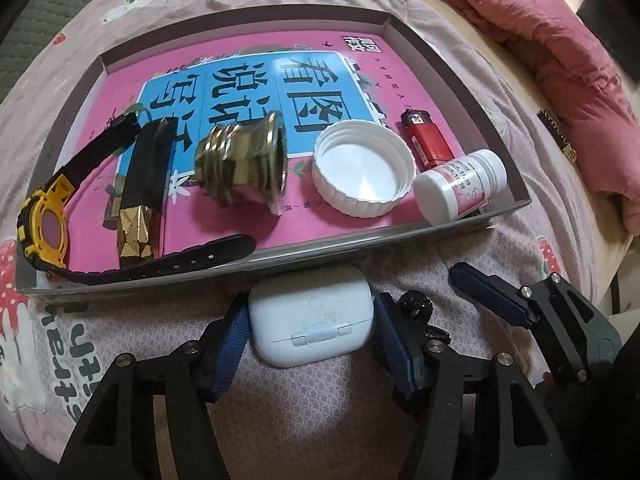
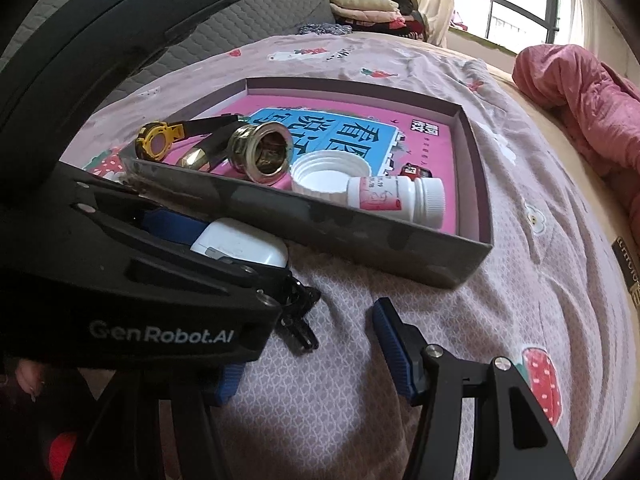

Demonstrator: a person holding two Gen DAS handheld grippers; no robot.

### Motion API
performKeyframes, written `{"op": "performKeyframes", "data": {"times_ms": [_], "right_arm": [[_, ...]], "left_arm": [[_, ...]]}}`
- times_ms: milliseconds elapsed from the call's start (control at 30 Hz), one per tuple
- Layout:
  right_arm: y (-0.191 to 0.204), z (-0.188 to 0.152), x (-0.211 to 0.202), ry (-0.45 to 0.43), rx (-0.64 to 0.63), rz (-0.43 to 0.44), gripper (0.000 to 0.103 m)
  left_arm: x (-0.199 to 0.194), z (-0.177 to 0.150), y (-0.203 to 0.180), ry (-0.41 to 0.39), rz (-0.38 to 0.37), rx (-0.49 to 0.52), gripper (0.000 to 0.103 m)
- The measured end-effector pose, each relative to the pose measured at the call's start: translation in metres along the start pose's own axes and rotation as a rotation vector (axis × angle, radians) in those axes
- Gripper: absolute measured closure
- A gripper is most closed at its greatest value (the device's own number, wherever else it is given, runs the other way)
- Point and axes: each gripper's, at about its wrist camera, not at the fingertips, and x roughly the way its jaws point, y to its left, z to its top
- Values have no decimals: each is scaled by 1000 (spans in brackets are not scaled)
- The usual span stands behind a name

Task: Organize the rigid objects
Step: 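Grasp the white earbud case with left tool while right tool grasps the black clip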

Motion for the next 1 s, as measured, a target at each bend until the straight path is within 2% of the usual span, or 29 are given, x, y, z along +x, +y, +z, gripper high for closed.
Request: {"op": "performKeyframes", "data": {"times_ms": [200,333,533,767,1000], "right_arm": [[2,2,2,-8,-34,4,45],[5,5,5,-17,-60,10,50],[12,9,9,-28,-105,18,69],[-5,9,9,-37,4,80,69],[-8,16,15,-41,51,103,69]], "left_arm": [[-3,-1,15,20,-1,-20,40],[-5,-5,29,19,-12,-53,40],[-8,-11,38,3,-14,-59,40],[-6,-11,42,-26,-34,-96,40],[-4,-10,43,-37,-30,-110,40]]}}
